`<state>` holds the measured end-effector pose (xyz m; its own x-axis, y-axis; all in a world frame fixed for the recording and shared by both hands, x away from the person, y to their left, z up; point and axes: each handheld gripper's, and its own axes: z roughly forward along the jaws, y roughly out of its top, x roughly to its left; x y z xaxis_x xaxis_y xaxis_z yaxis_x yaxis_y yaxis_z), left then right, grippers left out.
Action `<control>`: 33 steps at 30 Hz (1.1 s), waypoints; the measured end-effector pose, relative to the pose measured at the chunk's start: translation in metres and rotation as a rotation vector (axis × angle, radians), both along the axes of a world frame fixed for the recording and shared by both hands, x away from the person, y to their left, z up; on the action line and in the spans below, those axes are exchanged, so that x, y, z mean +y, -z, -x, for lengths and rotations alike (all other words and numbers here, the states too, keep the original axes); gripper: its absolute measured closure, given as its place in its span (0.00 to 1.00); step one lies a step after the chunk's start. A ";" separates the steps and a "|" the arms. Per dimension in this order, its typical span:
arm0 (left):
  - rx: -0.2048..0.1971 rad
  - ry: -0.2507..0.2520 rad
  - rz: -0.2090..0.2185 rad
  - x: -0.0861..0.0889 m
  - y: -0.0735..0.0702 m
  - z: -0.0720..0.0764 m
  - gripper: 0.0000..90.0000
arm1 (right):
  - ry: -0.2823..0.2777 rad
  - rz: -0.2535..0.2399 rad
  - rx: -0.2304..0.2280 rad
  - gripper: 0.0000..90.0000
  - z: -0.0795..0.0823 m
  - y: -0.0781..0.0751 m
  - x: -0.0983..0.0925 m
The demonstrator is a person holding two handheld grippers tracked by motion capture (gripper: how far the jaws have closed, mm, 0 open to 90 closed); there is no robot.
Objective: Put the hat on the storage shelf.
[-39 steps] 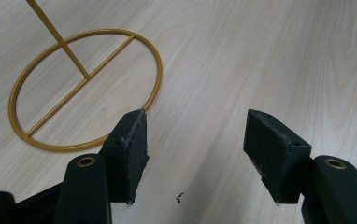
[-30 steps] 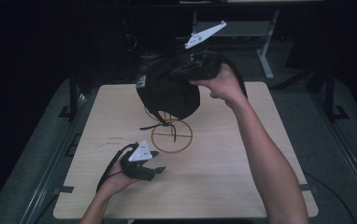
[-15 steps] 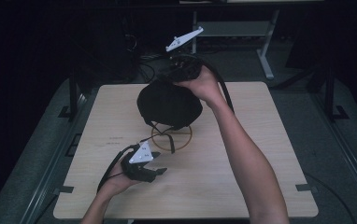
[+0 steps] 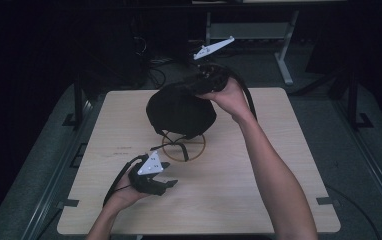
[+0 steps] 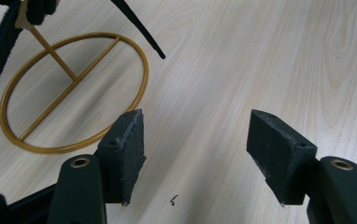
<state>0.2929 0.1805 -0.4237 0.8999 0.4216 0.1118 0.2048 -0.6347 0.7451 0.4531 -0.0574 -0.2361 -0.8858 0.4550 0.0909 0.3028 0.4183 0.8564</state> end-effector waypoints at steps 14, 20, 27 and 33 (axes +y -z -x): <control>-0.005 -0.003 -0.015 0.000 0.000 -0.002 0.38 | 0.033 -0.040 0.025 0.38 0.010 0.007 -0.044; 0.001 -0.008 -0.003 0.000 -0.001 -0.001 0.38 | 0.049 -0.045 0.038 0.36 0.013 0.010 -0.058; 0.003 -0.013 0.002 0.000 0.000 -0.002 0.37 | 0.060 -0.038 0.040 0.34 0.016 0.015 -0.071; 0.004 -0.013 0.000 -0.001 0.000 -0.002 0.37 | 0.068 -0.038 0.054 0.31 0.020 0.022 -0.081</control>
<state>0.2945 0.1799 -0.4241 0.8949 0.4331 0.1080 0.2162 -0.6321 0.7441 0.4328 -0.1379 -0.2584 -0.8462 0.5096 0.1560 0.3758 0.3629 0.8527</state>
